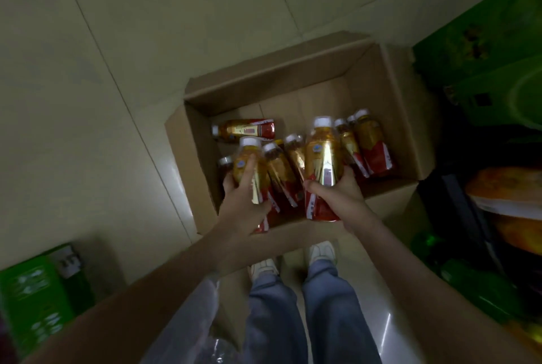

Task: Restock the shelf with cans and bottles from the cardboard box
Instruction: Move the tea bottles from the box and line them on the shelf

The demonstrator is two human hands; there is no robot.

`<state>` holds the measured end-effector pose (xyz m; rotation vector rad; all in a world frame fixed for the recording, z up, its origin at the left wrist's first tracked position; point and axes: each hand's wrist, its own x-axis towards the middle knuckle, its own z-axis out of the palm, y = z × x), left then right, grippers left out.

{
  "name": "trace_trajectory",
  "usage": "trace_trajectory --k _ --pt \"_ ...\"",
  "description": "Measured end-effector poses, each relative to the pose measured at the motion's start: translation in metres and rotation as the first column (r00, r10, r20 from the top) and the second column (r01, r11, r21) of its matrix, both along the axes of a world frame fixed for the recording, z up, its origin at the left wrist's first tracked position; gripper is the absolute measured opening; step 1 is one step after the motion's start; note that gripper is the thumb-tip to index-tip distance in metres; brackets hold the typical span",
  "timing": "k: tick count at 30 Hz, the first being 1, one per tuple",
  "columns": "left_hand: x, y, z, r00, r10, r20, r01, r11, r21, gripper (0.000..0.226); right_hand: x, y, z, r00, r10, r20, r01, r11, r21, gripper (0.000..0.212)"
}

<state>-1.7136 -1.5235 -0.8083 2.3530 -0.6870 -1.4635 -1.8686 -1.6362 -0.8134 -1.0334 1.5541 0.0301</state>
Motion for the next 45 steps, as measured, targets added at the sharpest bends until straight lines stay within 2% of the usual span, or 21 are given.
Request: trace_trajectory --k 6,11,14,21,27,30,34,38,41,43,45 --pt "-0.002 -0.029 0.186 0.997 -0.083 0.001 0.081 0.963 -0.256 0.098 -0.016 0.002 0.183 0.984 -0.158 0.086 0.164 0.984 -0.075 0.082" --pt "-0.024 -0.052 0.334 0.992 -0.124 -0.020 0.100 0.873 -0.478 0.107 -0.055 0.009 0.334 0.944 -0.276 0.179 0.312 0.924 -0.222 0.064" --pt "-0.054 -0.061 0.412 0.985 -0.168 0.028 0.149 0.775 -0.614 0.111 -0.086 0.014 0.414 0.917 -0.305 0.258 0.377 0.875 -0.305 0.061" --pt "-0.174 -0.060 0.577 0.939 -0.318 0.133 0.271 0.444 -0.854 0.106 -0.194 0.046 0.584 0.855 -0.289 0.432 0.498 0.691 -0.524 0.064" --pt "-0.317 -0.023 0.684 0.901 -0.386 0.199 0.293 0.201 -0.935 0.109 -0.327 0.104 0.705 0.812 -0.275 0.514 0.578 0.499 -0.646 0.064" --pt "-0.380 -0.006 0.731 0.891 -0.376 0.253 0.297 0.063 -0.953 0.111 -0.385 0.129 0.756 0.814 -0.261 0.519 0.580 0.397 -0.711 0.071" --pt "-0.441 0.003 0.795 0.872 -0.358 0.333 0.310 -0.122 -0.943 0.112 -0.441 0.148 0.820 0.795 -0.206 0.570 0.606 0.252 -0.754 0.067" --pt "-0.475 -0.014 0.850 0.881 -0.387 0.274 0.201 -0.219 -0.955 0.111 -0.481 0.147 0.872 0.790 -0.124 0.600 0.611 0.097 -0.785 0.069" --pt "-0.488 -0.032 0.882 0.871 -0.391 0.298 0.189 -0.294 -0.937 0.108 -0.501 0.132 0.905 0.787 -0.083 0.612 0.611 -0.032 -0.791 0.064" --pt "-0.493 -0.046 0.899 0.873 -0.379 0.308 0.178 -0.339 -0.924 0.106 -0.514 0.114 0.925 0.786 -0.068 0.615 0.609 -0.088 -0.788 0.065" --pt "-0.496 -0.061 0.914 0.881 -0.371 0.293 0.153 -0.363 -0.919 0.106 -0.522 0.093 0.941 0.798 -0.076 0.598 0.588 -0.117 -0.800 0.075"
